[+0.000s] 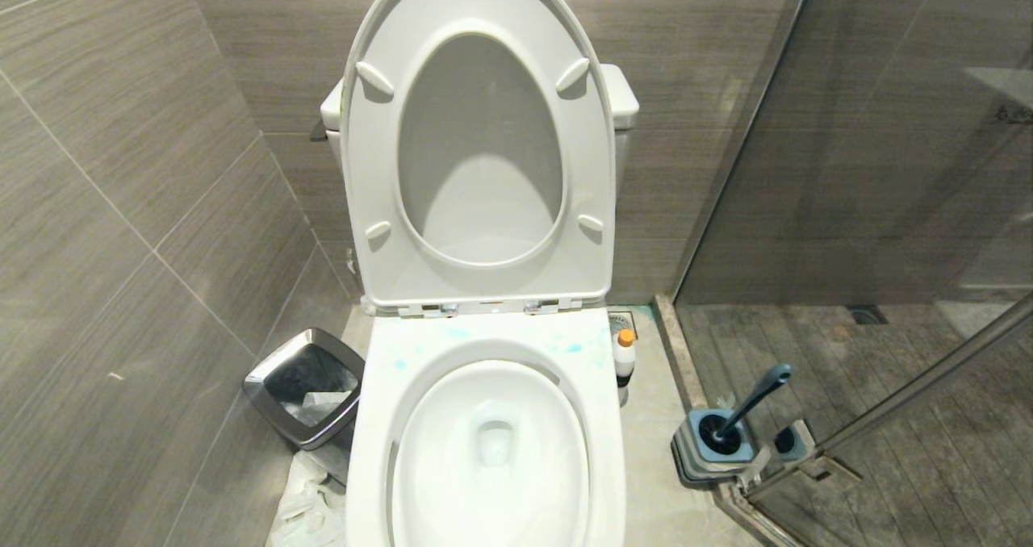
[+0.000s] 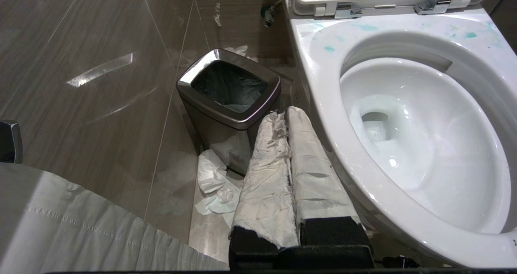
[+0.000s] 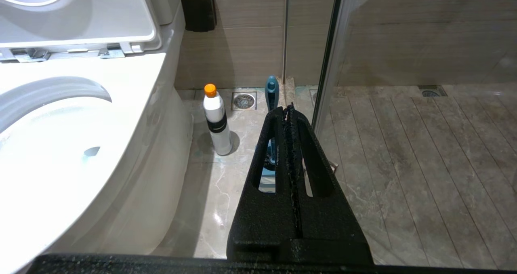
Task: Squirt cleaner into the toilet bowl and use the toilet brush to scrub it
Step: Pour in the cleaning agent
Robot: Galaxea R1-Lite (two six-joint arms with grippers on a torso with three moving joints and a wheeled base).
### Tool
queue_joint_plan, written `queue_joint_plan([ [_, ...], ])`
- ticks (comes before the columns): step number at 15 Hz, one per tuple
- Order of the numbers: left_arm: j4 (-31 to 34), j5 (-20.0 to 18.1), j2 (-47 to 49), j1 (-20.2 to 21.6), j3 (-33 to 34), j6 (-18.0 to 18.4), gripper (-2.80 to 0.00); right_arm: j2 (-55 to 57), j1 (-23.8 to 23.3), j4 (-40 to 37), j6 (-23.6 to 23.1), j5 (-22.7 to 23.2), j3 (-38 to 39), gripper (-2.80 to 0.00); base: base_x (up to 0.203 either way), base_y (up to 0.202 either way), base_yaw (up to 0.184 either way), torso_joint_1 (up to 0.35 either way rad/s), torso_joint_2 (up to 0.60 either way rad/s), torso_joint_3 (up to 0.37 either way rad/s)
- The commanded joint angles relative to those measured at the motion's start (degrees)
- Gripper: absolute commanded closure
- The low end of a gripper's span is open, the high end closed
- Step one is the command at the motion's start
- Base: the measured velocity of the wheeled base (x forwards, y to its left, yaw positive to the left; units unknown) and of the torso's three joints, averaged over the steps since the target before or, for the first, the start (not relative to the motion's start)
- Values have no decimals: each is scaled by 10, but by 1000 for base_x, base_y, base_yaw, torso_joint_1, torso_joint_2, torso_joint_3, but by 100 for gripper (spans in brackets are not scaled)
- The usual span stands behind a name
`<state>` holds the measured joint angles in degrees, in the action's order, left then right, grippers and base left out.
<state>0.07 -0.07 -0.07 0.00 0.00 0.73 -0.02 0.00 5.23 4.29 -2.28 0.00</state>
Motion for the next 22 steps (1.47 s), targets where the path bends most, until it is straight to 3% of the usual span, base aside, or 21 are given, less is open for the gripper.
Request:
queue_joint_plan([
  [1,1,1,1,0,0,0,0,0,0,0,0,0,14,0,0,0,0,0,0,0],
  [22,0,1,1,0,0,1,0,0,0,0,-2,-1,14,0,0,0,0,1,1,-30],
])
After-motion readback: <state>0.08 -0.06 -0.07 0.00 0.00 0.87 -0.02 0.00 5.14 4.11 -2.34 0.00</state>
